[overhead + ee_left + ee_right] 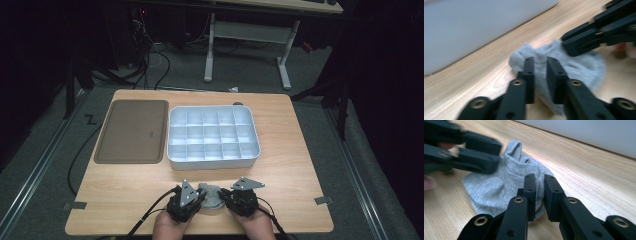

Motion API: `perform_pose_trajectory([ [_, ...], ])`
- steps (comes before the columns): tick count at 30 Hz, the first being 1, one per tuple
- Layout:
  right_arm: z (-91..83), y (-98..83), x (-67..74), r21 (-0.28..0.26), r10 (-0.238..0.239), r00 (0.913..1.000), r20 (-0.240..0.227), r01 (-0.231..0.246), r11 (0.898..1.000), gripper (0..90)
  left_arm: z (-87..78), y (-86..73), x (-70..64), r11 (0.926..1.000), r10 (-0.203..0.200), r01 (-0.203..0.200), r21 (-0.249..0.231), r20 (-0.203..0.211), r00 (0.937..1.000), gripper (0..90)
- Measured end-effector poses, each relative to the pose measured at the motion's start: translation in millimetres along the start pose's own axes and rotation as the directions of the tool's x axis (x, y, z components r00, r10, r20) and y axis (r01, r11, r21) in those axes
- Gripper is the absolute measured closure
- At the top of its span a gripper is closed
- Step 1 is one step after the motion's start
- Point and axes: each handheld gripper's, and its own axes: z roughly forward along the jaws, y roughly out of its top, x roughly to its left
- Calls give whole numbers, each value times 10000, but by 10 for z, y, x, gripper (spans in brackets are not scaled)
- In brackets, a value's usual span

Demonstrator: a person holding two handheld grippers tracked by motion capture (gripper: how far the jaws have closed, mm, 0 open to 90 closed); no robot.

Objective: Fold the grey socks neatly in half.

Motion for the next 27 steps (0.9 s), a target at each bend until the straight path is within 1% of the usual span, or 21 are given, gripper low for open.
perform_pose_trajectory([
  [2, -2, -3, -1, -5, 50, 10000, -33, -50, 10000, 812, -19, 6, -26, 9999, 120, -119, -126, 102, 9999, 818],
  [3, 2, -12, -1, -79, 63, 10000, -37, -64, 9999, 812, 6, 22, -23, 9999, 108, -109, 6, 251, 9996, 829],
  [5, 2, -11, 2, -74, 14, 10000, -20, -14, 10000, 812, 95, 47, -6, 9996, 156, -163, 251, 262, 9995, 834],
  [6, 2, -10, 1, -53, 4, 10000, -18, -4, 10000, 812, 95, 47, -6, 9996, 156, -163, 251, 262, 9995, 834],
  [7, 2, -10, 0, -70, -1, 10000, -32, 1, 10000, 812, 156, 57, 11, 9986, 159, -175, 507, 327, 9993, 832],
  [11, -3, -4, -2, -15, -42, 10000, -38, 42, 10000, 803, 195, 70, 16, 9971, 116, -144, 742, 387, 9992, 833],
  [12, -31, 30, 3, 54, -62, 9999, 123, 62, 10000, 749, 199, 71, 13, 9970, 104, -133, 757, 376, 9992, 835],
  [13, -66, 60, 31, -104, -89, 9994, 330, 93, 9999, 743, 203, 74, 9, 9968, 98, -124, 790, 329, 9994, 835],
  [14, -66, 60, 31, -104, -89, 9994, 330, 93, 9999, 743, 203, 74, 9, 9968, 98, -124, 790, 329, 9994, 835],
  [15, -113, 92, 68, -378, -142, 9991, 396, 157, 9992, 744, 204, 73, 10, 9969, 70, -95, 786, 329, 9994, 835],
  [16, -150, 122, 114, -596, -211, 9993, 319, 229, 9980, 753, 204, 73, 14, 9969, 28, -56, 791, 347, 9994, 835],
  [17, -171, 144, 170, -709, -335, 9992, 229, 350, 9969, 758, 204, 73, 19, 9969, 4, -33, 789, 369, 9993, 835],
  [18, -158, 153, 281, -724, -627, 9980, 25, 627, 9954, 798, 204, 72, 24, 9969, -34, 3, 785, 400, 9992, 835],
  [19, -158, 153, 281, -724, -627, 9980, 25, 627, 9954, 798, 203, 73, 29, 9968, -50, 16, 797, 420, 9991, 835],
  [20, -128, 144, 316, -595, -673, 9977, -83, 667, 9960, 810, 204, 72, 30, 9969, -116, 82, 780, 431, 9990, 834],
  [21, -34, 104, 320, -149, -599, 9980, -177, 596, 9981, 834, 204, 71, 33, 9970, -157, 123, 766, 440, 9989, 834],
  [22, -9, 84, 307, -31, -546, 9983, -223, 546, 9985, 840, 203, 70, 38, 9969, -188, 152, 770, 469, 9987, 834],
  [23, 15, 58, 293, 175, -450, 9985, -325, 456, 9988, 842, 204, 70, 57, 9965, -375, 335, 762, 516, 9980, 833],
  [24, 32, 33, 281, 297, -424, 9981, -440, 437, 9986, 842, 204, 70, 57, 9965, -375, 335, 762, 516, 9980, 831],
  [26, 29, 18, 278, 290, -364, 9981, -490, 379, 9989, 841, 209, 74, 79, 9955, -596, 557, 765, 500, 9970, 828],
  [27, 19, 17, 274, 405, -421, 9979, -493, 441, 9982, 840, 211, 78, 85, 9950, -659, 625, 775, 421, 9969, 826],
])
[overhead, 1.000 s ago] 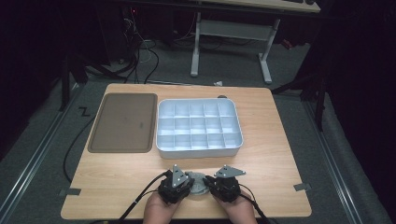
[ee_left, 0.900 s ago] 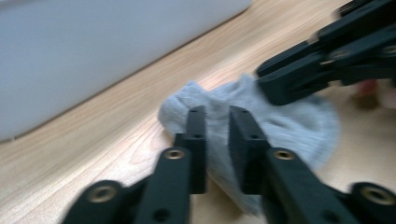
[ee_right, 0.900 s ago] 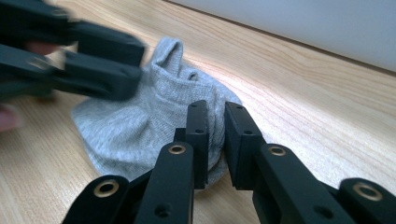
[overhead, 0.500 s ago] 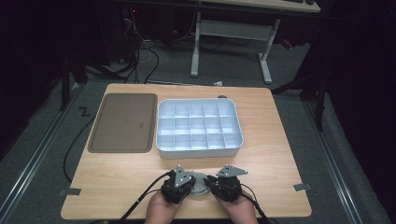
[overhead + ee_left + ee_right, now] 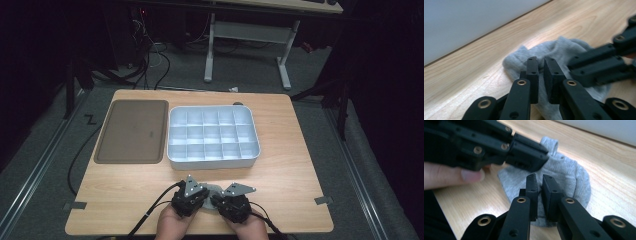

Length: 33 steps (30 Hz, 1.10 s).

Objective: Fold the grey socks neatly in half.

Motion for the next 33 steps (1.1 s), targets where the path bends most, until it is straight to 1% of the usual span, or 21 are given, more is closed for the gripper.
perform_pose_trajectory([
  [2, -17, -16, 9, 79, -181, 9998, 18, 181, 9998, 838, 10, 11, 16, 9998, -214, 214, -15, -113, 9997, 826],
  [6, -35, -36, 7, 57, -197, 9998, -20, 197, 9998, 836, 18, 17, 19, 9997, -249, 249, 8, -149, 9996, 826],
  [7, -38, -37, 10, 30, -202, 9998, 12, 202, 9998, 827, 16, 17, 15, 9999, -166, 166, 36, -185, 9997, 827],
  [8, -63, -21, 1, -138, -190, 9998, 9, 190, 9997, 785, 16, 15, 16, 9998, -200, 200, 16, -157, 9997, 825],
  [9, -63, -21, 1, -138, -190, 9998, 9, 190, 9997, 785, 16, 15, 16, 9998, -200, 200, 16, -157, 9997, 824],
  [10, -129, 9, -42, -613, 38, 9997, 259, -22, 9981, 778, 15, 13, 20, 9997, -224, 224, 0, -98, 9997, 822],
  [12, -142, 24, -74, -723, 95, 9994, 326, -71, 9974, 767, 13, 12, 21, 9997, -231, 231, -7, -70, 9997, 817],
  [13, -135, 33, -99, -654, 122, 9993, 348, -99, 9978, 751, 11, 13, 24, 9997, -243, 243, 10, -15, 9997, 813],
  [14, -116, 33, -116, -504, 45, 9987, 503, -19, 9987, 746, 5, 15, 29, 9996, -271, 271, 37, 54, 9996, 802],
  [15, -94, 23, -126, -358, -119, 9976, 689, 143, 9993, 747, -5, 16, 33, 9993, -372, 371, 18, 135, 9992, 773],
  [16, -74, 12, -131, -254, -121, 9973, 726, 139, 9996, 749, -27, 18, 39, 9987, -506, 506, 39, 173, 9986, 728],
  [17, -54, -16, -130, -227, -170, 9967, 799, 189, 9996, 756, -48, 17, 44, 9979, -655, 655, 17, 128, 9978, 643],
  [18, -52, -26, -130, -293, -214, 9963, 837, 239, 9993, 759, -109, -4, 69, 9947, -1026, 1028, -93, 202, 9945, 629],
  [19, -52, -39, -130, -340, -219, 9961, 860, 249, 9991, 761, -109, -4, 69, 9947, -1026, 1028, -93, 202, 9945, 614],
  [20, -52, -39, -130, -340, -219, 9961, 860, 249, 9991, 761, -138, -25, 87, 9915, -1292, 1296, -132, 320, 9911, 614],
  [22, -55, -62, -135, -441, -200, 9959, 884, 240, 9987, 765, -163, -62, 114, 9822, -1873, 1877, 9, 677, 9800, 557],
  [25, -73, -82, -152, -472, -102, 9962, 861, 143, 9988, 768, -137, -87, 124, 9690, -2468, 2463, 188, 1133, 9624, 511],
  [27, -85, -91, -159, -467, -94, 9962, 864, 135, 9988, 768, -87, -83, 115, 9643, -2649, 2631, 312, 1162, 9572, 484],
  [30, -103, -104, -163, -436, -73, 9963, 856, 111, 9990, 768, -48, -62, 95, 9623, -2718, 2708, 238, 1142, 9556, 469],
  [32, -114, -108, -177, -427, -62, 9966, 817, 97, 9990, 769, -21, -39, 73, 9654, -2609, 2598, 245, 1036, 9598, 467],
  [33, -117, -110, -180, -426, -61, 9967, 810, 96, 9990, 769, -10, -31, 66, 9648, -2629, 2620, 223, 976, 9599, 468],
])
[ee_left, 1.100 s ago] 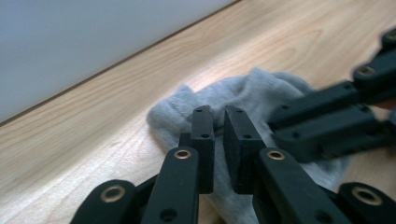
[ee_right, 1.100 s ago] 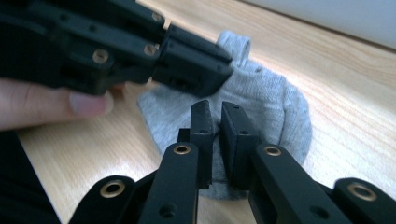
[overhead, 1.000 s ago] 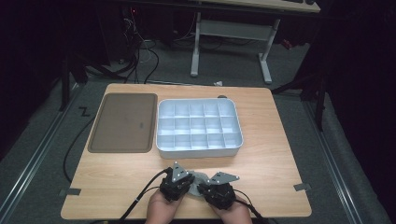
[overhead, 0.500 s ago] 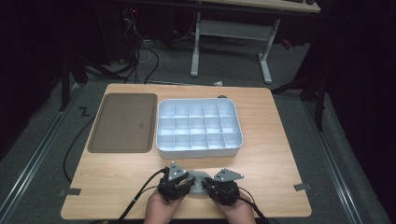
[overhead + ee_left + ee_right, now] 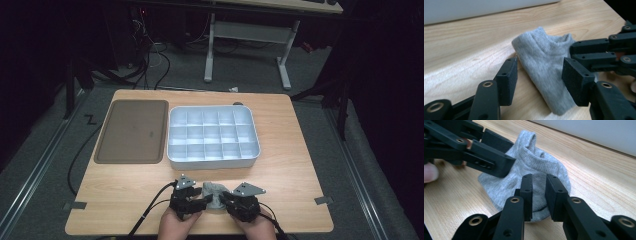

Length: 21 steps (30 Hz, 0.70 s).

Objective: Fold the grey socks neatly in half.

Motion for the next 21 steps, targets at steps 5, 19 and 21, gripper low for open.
perform_pose_trajectory([
  [5, -14, -25, -2, -58, -1, 10000, -25, 1, 10000, 773, 71, 46, -7, 9993, -380, 381, -58, 151, 9992, 486],
  [19, -103, -29, -25, -483, 10, 10000, 31, -8, 9988, 752, 123, 62, -65, 9998, 95, -96, 169, 82, 9999, 783],
  [21, -120, -16, -37, -621, 6, 9999, 168, 4, 9981, 752, 118, 65, -65, 9997, 146, -147, 186, 42, 9999, 790],
])
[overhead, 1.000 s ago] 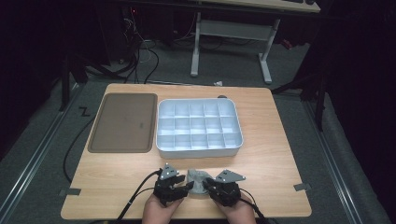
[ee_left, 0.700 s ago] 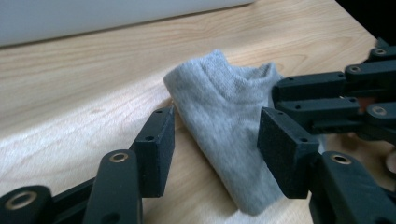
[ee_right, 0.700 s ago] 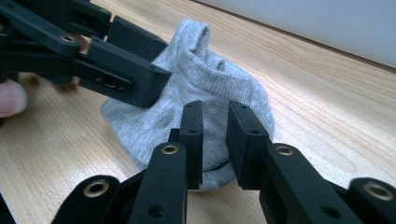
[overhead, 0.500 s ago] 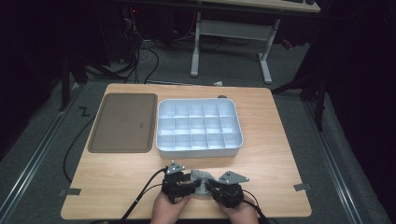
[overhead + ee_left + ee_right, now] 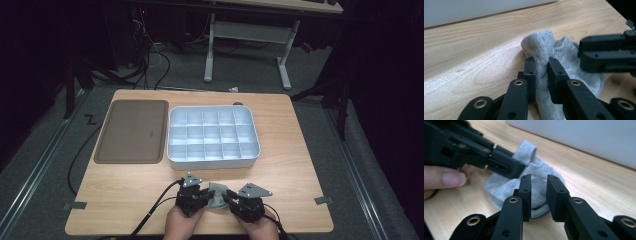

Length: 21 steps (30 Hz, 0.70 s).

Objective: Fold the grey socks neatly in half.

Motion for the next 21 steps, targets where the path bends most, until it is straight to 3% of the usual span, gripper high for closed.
perform_pose_trajectory([
  [6, 70, 35, -73, 293, 232, 9991, 356, -243, 9993, 726, -80, 9, 24, 9996, 275, -275, 22, -287, 9992, 800],
  [8, 100, 31, -100, 499, 413, 9989, 227, -424, 9979, 704, -103, 6, 32, 9996, 289, -289, 26, -270, 9992, 801],
  [11, 132, 19, -116, 626, 652, 9978, -106, -644, 9960, 754, -123, 7, 35, 9998, 189, -189, 13, -155, 9997, 790],
  [16, 162, 38, -94, 715, 511, 9987, -67, -505, 9962, 795, -198, -7, 49, 9996, -38, 50, -280, 451, 9990, 614],
  [18, 165, 40, -97, 737, 482, 9988, -97, -474, 9962, 796, -248, -47, 98, 9987, -246, 280, -433, 760, 9968, 547],
  [21, 164, 41, -98, 763, 490, 9987, -126, -479, 9959, 797, -249, -125, 205, 9937, -955, 1008, -480, 1020, 9902, 517],
])
